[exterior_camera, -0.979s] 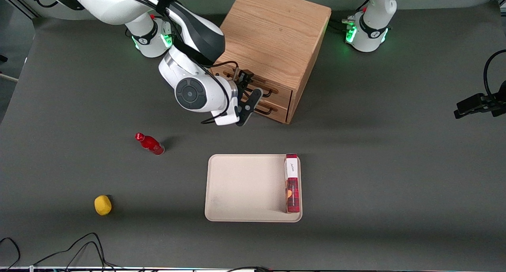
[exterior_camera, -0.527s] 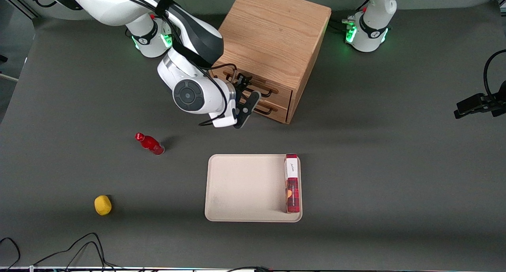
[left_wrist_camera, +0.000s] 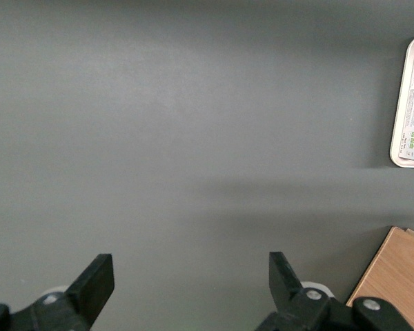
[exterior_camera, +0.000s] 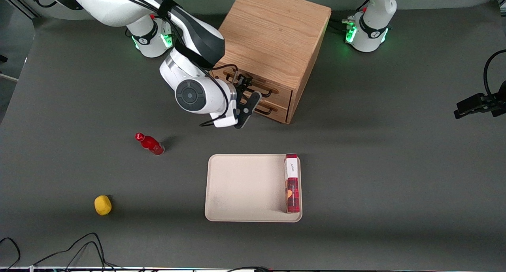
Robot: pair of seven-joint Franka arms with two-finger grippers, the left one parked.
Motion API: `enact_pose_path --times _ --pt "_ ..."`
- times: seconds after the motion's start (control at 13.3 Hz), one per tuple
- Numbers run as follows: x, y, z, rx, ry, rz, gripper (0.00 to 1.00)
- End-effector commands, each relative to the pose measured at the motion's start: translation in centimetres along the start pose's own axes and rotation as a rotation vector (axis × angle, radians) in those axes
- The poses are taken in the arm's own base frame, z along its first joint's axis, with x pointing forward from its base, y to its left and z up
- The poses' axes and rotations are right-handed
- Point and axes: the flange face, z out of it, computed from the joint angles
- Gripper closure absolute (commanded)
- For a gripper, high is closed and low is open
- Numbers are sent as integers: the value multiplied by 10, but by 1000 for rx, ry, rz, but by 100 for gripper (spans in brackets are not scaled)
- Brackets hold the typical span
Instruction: Open upper drawer
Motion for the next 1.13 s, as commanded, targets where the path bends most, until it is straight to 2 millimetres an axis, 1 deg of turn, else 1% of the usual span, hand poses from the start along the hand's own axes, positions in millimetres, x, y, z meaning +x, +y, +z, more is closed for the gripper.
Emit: enact_pose_path --times 0.0,0.15,0.23,0.38,0.45,0.6,0.83,0.9,0.98,1.05 --pt "-2 -5 3 -35 11 12 0" --pt "-1 3 13 -46 13 16 0" --pt "-1 7 13 -54 11 16 0" --pt "-1 15 9 -54 16 27 0" --pt "0 17 2 -55 25 28 0" --pt "1 21 -4 -55 37 30 0" --pt "6 30 -6 -47 51 36 0" --pt "8 38 -13 -51 65 47 0" --pt "8 41 -16 -53 72 51 0" --pt "9 43 -14 -50 69 54 0"
